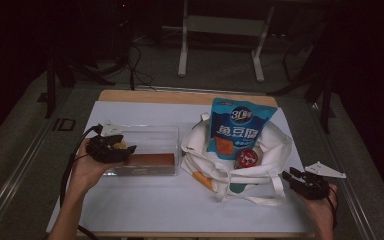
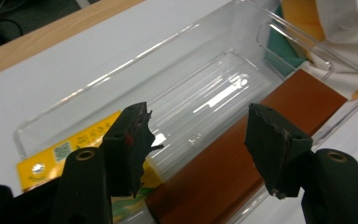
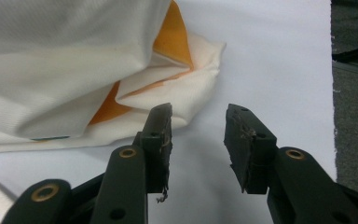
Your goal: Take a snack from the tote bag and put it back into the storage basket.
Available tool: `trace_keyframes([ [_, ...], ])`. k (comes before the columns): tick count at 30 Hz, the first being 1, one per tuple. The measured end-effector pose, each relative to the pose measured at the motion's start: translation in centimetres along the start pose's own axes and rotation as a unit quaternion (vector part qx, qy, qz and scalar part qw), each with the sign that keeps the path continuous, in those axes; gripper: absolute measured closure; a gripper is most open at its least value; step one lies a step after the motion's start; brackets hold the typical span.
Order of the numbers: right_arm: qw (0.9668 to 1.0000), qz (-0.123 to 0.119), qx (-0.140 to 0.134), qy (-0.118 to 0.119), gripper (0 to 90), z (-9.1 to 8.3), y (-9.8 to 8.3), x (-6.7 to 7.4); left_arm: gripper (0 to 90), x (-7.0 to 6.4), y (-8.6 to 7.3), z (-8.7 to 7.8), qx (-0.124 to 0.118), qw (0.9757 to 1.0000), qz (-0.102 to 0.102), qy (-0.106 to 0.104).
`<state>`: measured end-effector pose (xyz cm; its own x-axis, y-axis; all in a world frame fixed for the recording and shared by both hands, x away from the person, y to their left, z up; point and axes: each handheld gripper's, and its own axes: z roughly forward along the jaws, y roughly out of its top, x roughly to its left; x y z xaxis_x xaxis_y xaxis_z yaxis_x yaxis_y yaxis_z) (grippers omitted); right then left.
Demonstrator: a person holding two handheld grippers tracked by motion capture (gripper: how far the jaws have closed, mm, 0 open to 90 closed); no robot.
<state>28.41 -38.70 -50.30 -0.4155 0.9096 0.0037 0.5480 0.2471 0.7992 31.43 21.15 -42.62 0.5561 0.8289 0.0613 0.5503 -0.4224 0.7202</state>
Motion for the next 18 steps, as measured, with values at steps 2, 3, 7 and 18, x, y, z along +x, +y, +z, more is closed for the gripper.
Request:
trace_keyframes([
  [2,1.0,-0.005,0.002,0.0,62.3,-0.2,0.3,0.0,40.0,-0.1,-0.2,0.1,0.001,1.0,0.001,-0.007],
  [3,1.0,-0.008,0.004,0.001,62.9,-0.3,0.4,-0.1,39.7,-0.2,-0.3,0.2,0.0,1.0,0.002,-0.008],
  [7,0.9997,-0.019,0.013,0.002,63.9,-0.5,0.7,0.1,39.3,-0.4,-0.6,0.3,-0.002,0.9998,0.006,-0.017],
  [18,0.9992,-0.036,0.012,0.009,65.2,-1.7,1.1,1.0,39.3,-1.0,-1.0,0.7,-0.001,0.9996,0.015,-0.024],
])
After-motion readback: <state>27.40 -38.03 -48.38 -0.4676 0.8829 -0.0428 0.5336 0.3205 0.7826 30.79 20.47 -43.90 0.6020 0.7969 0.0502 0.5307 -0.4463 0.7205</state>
